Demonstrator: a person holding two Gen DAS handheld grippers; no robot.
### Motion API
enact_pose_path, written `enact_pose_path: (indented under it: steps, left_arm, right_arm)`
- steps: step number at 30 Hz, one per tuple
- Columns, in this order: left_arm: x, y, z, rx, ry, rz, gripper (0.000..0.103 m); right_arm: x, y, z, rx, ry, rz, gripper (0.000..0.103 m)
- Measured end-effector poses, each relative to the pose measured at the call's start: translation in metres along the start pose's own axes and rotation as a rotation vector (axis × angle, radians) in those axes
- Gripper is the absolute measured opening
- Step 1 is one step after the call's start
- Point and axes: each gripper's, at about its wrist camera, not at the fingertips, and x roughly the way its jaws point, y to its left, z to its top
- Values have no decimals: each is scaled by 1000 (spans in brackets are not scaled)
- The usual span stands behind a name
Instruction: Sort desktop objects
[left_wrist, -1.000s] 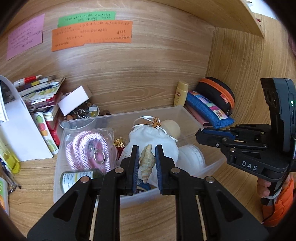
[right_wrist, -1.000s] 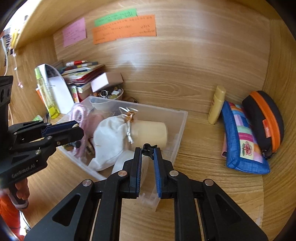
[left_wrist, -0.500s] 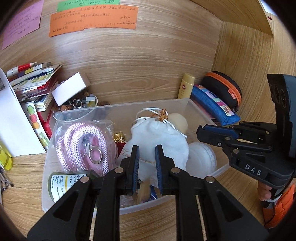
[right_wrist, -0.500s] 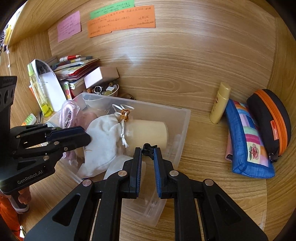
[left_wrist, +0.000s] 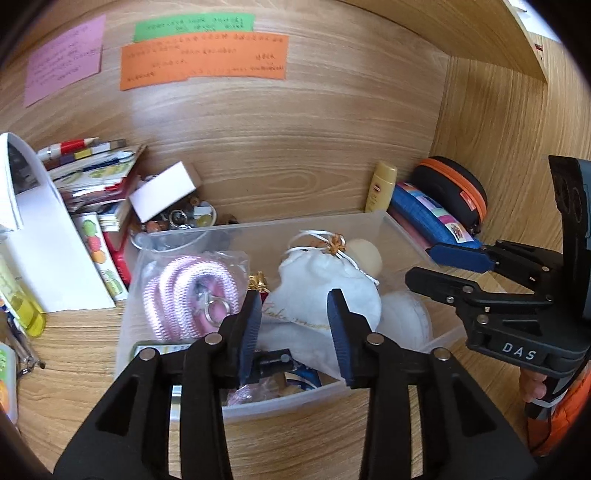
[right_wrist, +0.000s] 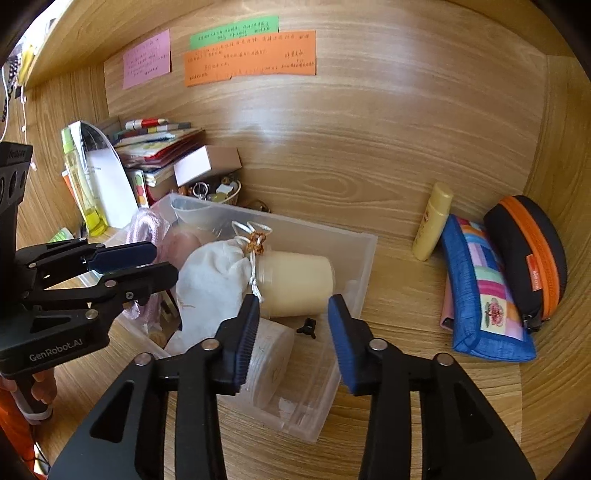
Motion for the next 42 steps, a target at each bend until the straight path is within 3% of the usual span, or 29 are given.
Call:
enact_pose_path:
  steps: [4, 6, 10, 13, 17, 28, 42]
  left_arm:
    - [-12, 1, -2, -7, -21, 34, 58]
    - [-18, 1, -2, -7, -30, 38, 59]
    - [-29, 1, -3, -10, -38, 57, 73]
    - [-41, 2, -5, -15, -54, 66, 75]
    - [-59, 2, -11, -13, -82, 115, 90]
    - [-102, 10, -23, -44, -130, 193, 99]
    - [-129, 0, -39, -60, -147, 228, 100]
  right_arm:
    - [-8, -1, 1, 10, -13, -25, 49]
    - [-12, -1, 0, 17, -18, -28, 57]
    - [-23, 4, -3, 11, -33, -52, 65]
    - [-31, 8, -6, 11, -39, -54, 73]
    - [-41, 15, -8, 5, -46, -59, 87]
    - [-75, 35, -13, 8, -71, -73, 103]
    - [-116, 47, -32, 33, -114, -101, 103]
